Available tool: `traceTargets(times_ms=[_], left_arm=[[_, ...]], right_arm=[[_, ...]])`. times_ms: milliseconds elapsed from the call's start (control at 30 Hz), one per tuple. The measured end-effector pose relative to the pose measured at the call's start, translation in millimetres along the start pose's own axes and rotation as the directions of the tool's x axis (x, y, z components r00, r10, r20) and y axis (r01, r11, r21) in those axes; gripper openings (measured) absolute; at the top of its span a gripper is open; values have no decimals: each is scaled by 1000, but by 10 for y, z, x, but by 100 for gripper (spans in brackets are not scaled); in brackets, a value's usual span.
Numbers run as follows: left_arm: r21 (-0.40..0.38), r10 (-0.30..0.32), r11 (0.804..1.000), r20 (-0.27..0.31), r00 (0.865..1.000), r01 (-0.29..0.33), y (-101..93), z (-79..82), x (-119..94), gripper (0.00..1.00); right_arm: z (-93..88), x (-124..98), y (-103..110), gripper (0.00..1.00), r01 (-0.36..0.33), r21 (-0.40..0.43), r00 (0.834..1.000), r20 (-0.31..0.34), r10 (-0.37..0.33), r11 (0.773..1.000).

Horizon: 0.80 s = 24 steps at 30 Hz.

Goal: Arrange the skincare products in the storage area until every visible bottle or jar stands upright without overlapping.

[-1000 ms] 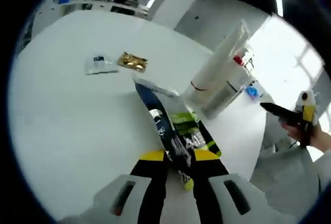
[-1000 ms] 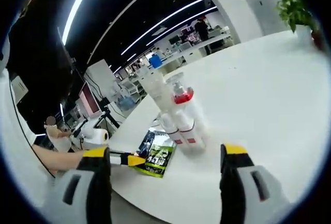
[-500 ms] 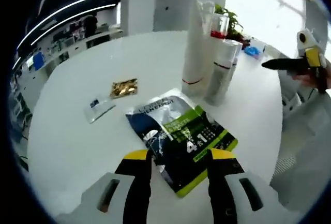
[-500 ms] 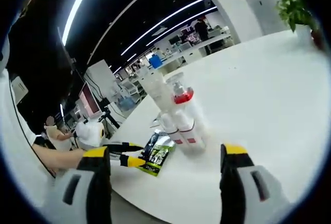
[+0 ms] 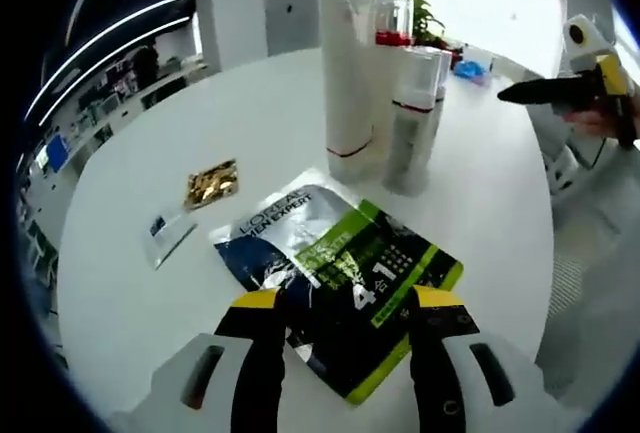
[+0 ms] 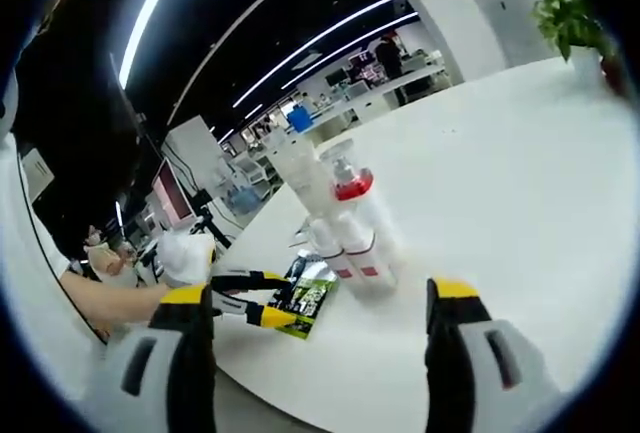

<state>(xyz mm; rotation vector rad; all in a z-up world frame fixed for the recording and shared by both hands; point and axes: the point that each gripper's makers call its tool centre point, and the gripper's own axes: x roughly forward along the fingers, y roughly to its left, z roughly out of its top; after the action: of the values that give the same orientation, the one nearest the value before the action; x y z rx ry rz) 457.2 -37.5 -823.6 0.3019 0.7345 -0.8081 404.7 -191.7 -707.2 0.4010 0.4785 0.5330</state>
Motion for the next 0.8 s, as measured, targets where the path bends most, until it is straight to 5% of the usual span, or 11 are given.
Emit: traceTargets(times_ms=[800], left_arm=[[-16, 18, 1000, -14, 1000, -18, -21, 94, -3, 52]], right_arm=[[38, -21, 34, 88, -3, -7, 1000, 14, 3, 1000]])
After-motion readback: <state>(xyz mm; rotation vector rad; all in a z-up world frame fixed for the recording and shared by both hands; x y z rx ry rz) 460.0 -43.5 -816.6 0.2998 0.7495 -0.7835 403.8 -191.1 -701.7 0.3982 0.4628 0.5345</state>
